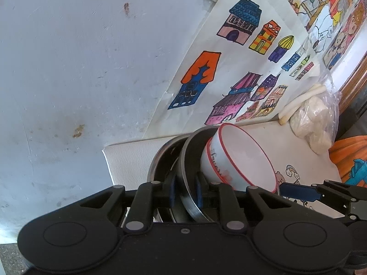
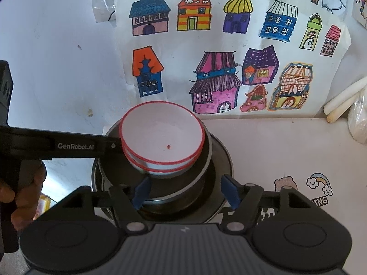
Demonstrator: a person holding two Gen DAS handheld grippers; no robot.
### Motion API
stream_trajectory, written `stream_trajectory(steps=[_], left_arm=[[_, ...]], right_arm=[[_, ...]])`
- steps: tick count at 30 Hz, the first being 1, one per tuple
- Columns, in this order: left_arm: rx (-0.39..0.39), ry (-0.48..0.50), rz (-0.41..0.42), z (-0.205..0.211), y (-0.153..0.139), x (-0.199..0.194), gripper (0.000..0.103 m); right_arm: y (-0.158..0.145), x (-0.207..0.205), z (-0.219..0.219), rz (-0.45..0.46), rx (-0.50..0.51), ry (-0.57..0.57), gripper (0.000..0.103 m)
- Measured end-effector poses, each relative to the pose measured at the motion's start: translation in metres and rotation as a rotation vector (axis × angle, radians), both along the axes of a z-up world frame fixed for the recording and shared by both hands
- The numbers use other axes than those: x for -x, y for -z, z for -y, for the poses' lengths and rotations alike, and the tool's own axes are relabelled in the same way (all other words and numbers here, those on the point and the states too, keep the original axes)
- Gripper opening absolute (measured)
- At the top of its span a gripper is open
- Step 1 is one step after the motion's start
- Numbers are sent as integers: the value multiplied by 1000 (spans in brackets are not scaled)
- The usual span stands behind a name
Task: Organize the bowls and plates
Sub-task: 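Lower the steel bowl stack onto the steel plates with both grippers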
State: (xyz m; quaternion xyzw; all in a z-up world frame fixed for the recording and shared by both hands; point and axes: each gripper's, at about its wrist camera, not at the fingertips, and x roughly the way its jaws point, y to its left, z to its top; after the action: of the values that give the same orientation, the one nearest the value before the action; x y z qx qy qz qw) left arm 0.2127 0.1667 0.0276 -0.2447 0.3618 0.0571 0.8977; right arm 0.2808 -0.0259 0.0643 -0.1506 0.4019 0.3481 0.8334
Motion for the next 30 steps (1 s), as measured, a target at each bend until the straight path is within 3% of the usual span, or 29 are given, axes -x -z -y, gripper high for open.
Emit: stream_trajectory(steps=[30], left_arm=[[-24,18,18,6,0,6,23]], right_arm=[[-2,13,10,20,-63,25,82]])
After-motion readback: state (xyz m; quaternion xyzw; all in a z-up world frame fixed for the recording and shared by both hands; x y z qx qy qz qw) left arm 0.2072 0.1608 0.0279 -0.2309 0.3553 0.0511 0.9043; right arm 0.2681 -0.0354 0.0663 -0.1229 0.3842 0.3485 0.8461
